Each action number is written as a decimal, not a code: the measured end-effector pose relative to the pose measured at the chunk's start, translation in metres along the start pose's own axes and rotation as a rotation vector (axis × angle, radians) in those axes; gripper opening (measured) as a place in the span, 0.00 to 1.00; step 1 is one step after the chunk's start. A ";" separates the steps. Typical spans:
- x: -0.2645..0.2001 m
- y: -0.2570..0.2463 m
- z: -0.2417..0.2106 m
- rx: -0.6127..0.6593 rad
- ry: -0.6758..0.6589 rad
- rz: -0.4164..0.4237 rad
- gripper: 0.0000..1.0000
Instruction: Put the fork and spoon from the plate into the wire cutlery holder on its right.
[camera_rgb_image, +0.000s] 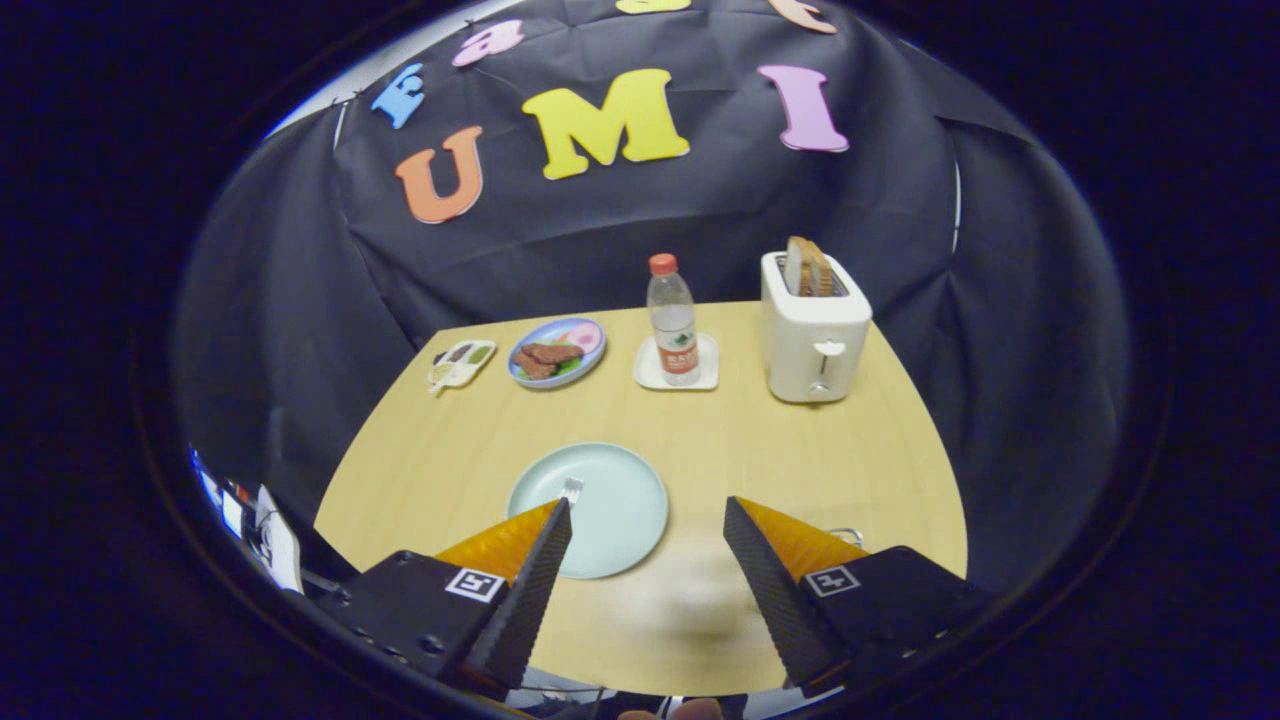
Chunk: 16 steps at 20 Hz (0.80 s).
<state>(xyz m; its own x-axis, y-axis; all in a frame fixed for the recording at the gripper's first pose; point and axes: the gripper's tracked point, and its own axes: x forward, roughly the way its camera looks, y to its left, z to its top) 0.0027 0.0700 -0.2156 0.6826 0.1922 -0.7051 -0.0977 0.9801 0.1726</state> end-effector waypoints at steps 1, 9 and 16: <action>0.006 0.013 -0.004 -0.009 -0.007 0.012 0.93; 0.060 0.063 -0.044 0.069 0.027 0.002 0.97; 0.115 0.086 -0.089 0.083 0.147 -0.040 0.97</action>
<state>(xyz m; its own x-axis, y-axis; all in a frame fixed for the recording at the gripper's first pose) 0.0088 0.1809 -0.3431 0.5709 0.1639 -0.8045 -0.0079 0.9809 0.1942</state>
